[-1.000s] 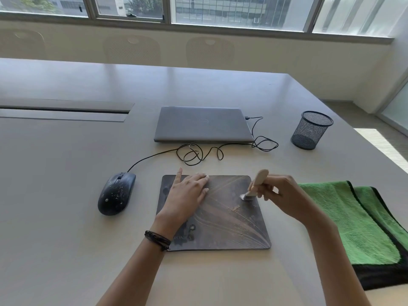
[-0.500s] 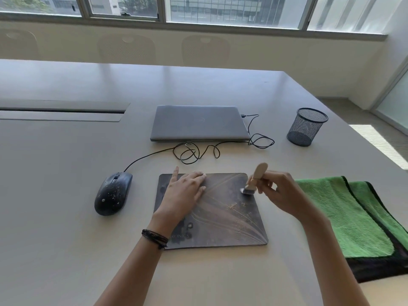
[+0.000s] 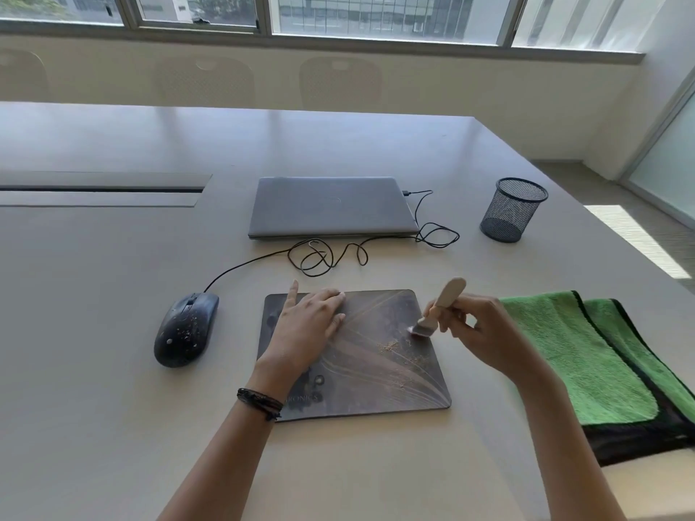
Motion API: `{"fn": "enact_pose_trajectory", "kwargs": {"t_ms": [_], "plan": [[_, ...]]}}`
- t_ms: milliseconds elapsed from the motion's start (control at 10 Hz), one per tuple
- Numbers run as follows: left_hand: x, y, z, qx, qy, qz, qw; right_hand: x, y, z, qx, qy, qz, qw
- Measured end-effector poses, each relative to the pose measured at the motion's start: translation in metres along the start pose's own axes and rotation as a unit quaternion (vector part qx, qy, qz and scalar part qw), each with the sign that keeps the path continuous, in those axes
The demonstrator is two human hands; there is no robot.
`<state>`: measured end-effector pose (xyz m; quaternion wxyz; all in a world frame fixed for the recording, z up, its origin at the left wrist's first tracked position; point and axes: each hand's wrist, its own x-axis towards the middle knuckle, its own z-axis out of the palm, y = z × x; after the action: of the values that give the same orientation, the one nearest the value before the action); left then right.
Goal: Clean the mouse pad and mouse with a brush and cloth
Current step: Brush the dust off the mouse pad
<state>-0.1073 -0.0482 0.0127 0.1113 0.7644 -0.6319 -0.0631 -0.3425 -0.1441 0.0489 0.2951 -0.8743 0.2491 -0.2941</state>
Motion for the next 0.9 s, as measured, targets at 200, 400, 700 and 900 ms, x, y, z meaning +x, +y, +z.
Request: {"fn": "enact_pose_trajectory", "kwargs": {"t_ms": [200, 400, 700, 900], "plan": [[0.000, 0.000, 0.000, -0.001, 0.001, -0.001, 1.000, -0.009, -0.002, -0.009, 0.026, -0.021, 0.014, 0.999], [0.000, 0.001, -0.001, 0.007, -0.003, -0.003, 1.000, -0.008, -0.010, -0.008, 0.019, 0.035, 0.003, 0.999], [0.000, 0.001, -0.001, 0.005, -0.002, -0.001, 1.000, -0.021, -0.011, -0.009, 0.001, -0.022, 0.012, 1.000], [0.000, 0.001, -0.001, 0.006, -0.003, -0.002, 1.000, -0.021, -0.014, -0.009, 0.021, 0.032, 0.022, 0.999]]}}
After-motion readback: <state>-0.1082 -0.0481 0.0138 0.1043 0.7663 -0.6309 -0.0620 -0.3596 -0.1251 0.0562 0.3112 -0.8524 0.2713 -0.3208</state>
